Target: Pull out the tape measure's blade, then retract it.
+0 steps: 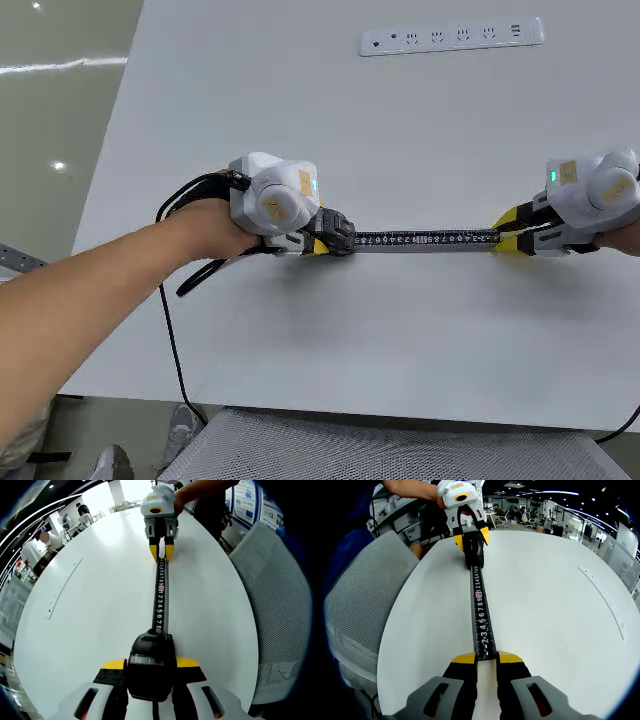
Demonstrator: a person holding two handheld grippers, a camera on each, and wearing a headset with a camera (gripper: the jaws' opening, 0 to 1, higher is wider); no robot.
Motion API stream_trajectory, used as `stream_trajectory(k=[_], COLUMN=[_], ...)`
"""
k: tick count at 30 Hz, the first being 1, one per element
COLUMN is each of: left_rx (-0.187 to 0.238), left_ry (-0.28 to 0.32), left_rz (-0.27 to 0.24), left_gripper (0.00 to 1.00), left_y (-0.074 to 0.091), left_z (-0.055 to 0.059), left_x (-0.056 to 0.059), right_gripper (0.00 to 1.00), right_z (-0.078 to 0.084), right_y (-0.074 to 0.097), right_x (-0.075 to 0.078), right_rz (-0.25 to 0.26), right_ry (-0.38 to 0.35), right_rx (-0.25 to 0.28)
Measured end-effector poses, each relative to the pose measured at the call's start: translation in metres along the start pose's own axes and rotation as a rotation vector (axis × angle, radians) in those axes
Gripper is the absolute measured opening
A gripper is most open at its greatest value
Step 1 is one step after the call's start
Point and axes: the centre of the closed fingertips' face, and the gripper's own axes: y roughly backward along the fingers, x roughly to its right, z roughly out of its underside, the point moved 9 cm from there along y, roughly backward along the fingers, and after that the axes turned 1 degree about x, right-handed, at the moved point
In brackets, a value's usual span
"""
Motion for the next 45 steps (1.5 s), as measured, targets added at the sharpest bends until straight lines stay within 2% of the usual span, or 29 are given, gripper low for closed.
stream_trajectory(k=[10, 28, 45], left_rx=[-0.001, -0.009, 0.011], left_ry=[0.001, -0.001, 0.004], left_rz=[0.002, 0.006, -0.011], left_gripper=[0.3, 0.29, 0.31], left_y=[-0.001, -0.007, -0.006], left_z=[0.001, 0.004, 0.001], left_x=[-0.001, -0.004, -0.002], right_gripper=[0.09, 0.09, 0.11], right_z=[0.011, 0.024, 0.02], right_y=[0.007, 0.019, 0.019], right_x=[0.005, 0.004, 0.004], right_rz=[0.008, 0.022, 0.014], right_ry=[-0.004, -0.017, -0.004], right_rx=[-0.013, -0.022, -0.067])
